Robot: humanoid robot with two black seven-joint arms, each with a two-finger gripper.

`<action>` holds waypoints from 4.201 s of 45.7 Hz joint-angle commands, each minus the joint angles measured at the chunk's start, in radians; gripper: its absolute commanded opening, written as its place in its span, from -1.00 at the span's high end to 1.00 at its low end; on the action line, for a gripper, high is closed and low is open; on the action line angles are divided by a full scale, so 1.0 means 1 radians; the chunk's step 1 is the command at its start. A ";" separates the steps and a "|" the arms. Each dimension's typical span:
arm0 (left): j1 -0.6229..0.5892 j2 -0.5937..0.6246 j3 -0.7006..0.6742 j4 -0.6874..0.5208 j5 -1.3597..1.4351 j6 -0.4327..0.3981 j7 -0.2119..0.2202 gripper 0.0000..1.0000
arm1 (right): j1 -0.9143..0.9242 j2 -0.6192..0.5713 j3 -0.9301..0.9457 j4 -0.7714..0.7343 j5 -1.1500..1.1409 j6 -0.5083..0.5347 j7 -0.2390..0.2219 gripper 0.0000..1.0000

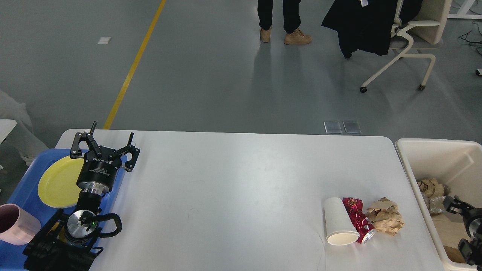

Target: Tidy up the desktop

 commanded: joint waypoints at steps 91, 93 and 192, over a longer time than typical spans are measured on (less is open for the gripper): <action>0.000 0.000 0.000 0.000 0.000 0.000 0.000 -0.93 | 1.764 0.121 -0.384 1.656 -0.094 0.818 -0.018 -1.00; 0.000 0.000 0.000 0.000 0.000 0.000 0.000 -0.93 | 1.694 0.121 -0.350 1.628 -0.101 0.812 -0.020 -1.00; 0.000 0.000 0.001 0.000 0.000 0.000 0.000 -0.93 | 0.890 0.333 -0.287 1.183 -0.083 0.390 -0.130 1.00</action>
